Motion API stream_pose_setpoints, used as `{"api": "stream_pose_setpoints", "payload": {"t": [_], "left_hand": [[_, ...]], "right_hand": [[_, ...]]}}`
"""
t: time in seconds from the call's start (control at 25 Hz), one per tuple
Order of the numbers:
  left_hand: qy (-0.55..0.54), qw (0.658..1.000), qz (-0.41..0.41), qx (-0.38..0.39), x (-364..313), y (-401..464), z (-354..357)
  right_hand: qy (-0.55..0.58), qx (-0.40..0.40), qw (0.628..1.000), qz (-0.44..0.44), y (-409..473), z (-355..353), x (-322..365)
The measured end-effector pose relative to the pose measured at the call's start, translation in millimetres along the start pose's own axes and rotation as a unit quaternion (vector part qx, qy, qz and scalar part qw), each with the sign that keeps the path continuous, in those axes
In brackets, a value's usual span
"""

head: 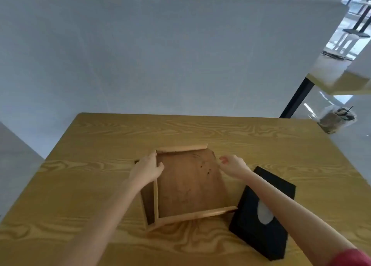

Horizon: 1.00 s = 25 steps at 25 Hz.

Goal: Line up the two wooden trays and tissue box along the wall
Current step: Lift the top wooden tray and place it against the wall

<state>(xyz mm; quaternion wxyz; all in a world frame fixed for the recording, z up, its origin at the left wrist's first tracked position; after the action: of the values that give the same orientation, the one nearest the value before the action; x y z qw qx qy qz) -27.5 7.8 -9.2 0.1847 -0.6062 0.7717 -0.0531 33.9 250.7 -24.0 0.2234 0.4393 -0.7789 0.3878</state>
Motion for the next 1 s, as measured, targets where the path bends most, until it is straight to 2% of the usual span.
{"api": "stream_pose_setpoints", "payload": {"t": [0.24, 0.52, 0.8, 1.0], "left_hand": [[-0.002, 0.997, -0.056, 0.045, 9, 0, 35], [-0.02, 0.994, -0.087, 0.069, 17, 2, 50], [-0.035, 0.994, -0.099, 0.042, 20, 11, 50], [-0.021, 0.996, -0.082, 0.014, 21, 38, 28]], "right_hand": [[0.012, 0.015, 0.997, 0.075, 15, 17, -31], [0.029, 0.001, 0.997, 0.077, 22, 31, -43], [0.083, -0.007, 0.993, 0.089, 26, 30, -47], [0.161, 0.0, 0.98, 0.114, 30, 31, -49]]}}
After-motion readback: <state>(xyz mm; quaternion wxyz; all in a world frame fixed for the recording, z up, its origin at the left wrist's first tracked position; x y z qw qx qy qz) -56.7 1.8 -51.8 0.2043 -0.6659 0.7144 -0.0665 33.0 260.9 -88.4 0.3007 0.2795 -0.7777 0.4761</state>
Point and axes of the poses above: each hand's wrist, its own y-axis towards the middle knuckle, its own z-axis out of the palm, x = y × z, the point moved 3 cm from there along y, towards the middle knuckle, and after that the axes turned 13 degrees about y, right-handed, at the moved point
